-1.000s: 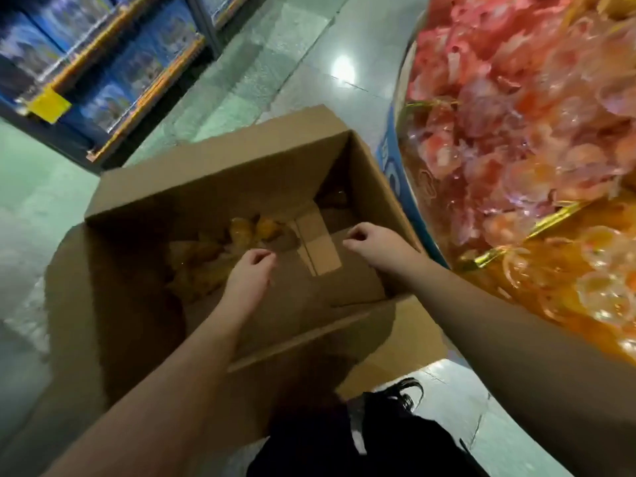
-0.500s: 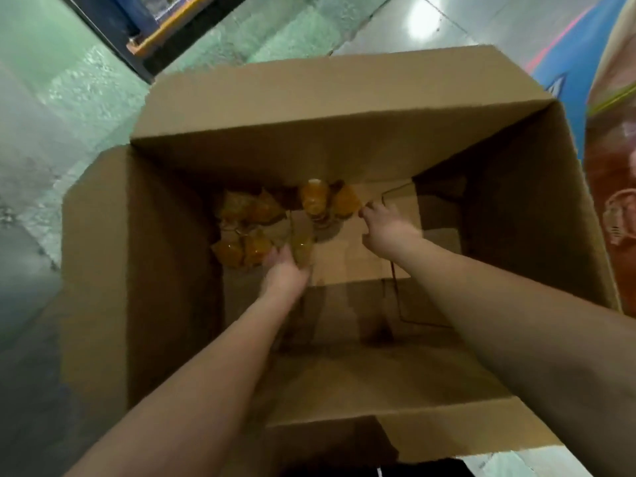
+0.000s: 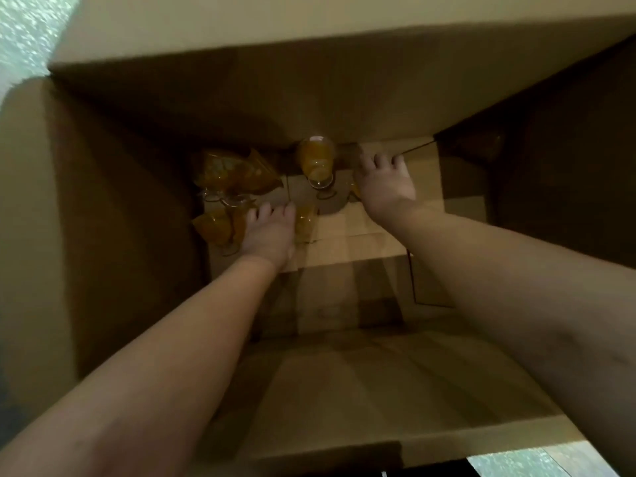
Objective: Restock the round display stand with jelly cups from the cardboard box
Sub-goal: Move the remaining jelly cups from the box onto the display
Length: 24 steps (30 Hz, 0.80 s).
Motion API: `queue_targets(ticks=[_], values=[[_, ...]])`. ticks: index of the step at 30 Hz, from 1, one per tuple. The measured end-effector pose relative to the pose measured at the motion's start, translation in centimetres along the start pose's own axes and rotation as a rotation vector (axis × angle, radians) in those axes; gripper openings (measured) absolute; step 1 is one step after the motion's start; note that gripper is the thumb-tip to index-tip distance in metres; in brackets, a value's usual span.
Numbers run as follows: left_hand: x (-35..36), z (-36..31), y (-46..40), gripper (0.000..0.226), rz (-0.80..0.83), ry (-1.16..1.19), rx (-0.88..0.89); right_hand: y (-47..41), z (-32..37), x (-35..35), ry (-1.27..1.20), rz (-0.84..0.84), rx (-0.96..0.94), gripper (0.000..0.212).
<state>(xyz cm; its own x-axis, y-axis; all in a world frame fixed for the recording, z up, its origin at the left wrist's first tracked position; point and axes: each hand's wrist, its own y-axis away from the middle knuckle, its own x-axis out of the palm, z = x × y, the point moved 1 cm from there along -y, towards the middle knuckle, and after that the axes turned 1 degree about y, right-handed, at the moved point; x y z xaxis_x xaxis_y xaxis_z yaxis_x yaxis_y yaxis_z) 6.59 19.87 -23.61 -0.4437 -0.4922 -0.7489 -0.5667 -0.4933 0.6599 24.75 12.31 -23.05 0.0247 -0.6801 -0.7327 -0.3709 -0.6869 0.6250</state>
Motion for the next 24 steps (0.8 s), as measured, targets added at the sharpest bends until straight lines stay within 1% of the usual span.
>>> queue_targets(ticks=[2, 4, 6, 8, 11, 13, 14, 18, 20, 22, 24], values=[[-0.1, 0.0, -0.1, 0.083, -0.019, -0.015, 0.014, 0.8, -0.2, 1.2, -0.050, 0.039, 0.052, 0.069], [0.2, -0.1, 0.0, 0.087, -0.013, -0.049, 0.029, 2.0, -0.5, 2.6, -0.087, 0.059, 0.089, 0.065], [0.6, -0.3, 0.4, 0.083, -0.018, -0.021, 0.023, 3.2, -0.6, 3.9, -0.137, 0.080, 0.099, 0.063], [0.7, -0.7, 1.0, 0.072, -0.047, 0.096, -0.035, 4.4, -0.6, 4.8, -0.228, 0.114, 0.098, 0.065], [0.2, -1.8, 2.7, 0.067, -0.029, 0.327, -0.161, 6.8, -1.4, 4.9, -0.537, 0.160, 0.178, 0.063], [-0.6, -3.0, 4.8, 0.066, -0.040, 0.553, -0.195, 9.4, -2.6, 4.5, -0.789, 0.098, 0.242, 0.065], [-1.3, -3.8, 6.0, 0.064, -0.056, 0.630, -0.189, 11.0, -3.2, 4.1, -0.904, 0.047, 0.277, 0.066], [-5.2, -8.0, 11.3, 0.061, -0.128, 0.754, -0.101, 18.6, -6.6, 1.8, -1.239, -0.113, 0.374, 0.062], [-7.5, -10.6, 13.9, 0.060, -0.151, 0.826, -0.040, 22.8, -8.9, 0.8, -1.338, -0.175, 0.362, 0.063], [-9.8, -13.7, 16.5, 0.057, -0.153, 0.877, 0.015, 26.9, -11.7, 0.3, -1.376, -0.245, 0.364, 0.061], [-12.0, -17.3, 18.9, 0.056, -0.139, 0.879, 0.087, 31.2, -14.5, 0.1, -1.402, -0.323, 0.392, 0.060]])
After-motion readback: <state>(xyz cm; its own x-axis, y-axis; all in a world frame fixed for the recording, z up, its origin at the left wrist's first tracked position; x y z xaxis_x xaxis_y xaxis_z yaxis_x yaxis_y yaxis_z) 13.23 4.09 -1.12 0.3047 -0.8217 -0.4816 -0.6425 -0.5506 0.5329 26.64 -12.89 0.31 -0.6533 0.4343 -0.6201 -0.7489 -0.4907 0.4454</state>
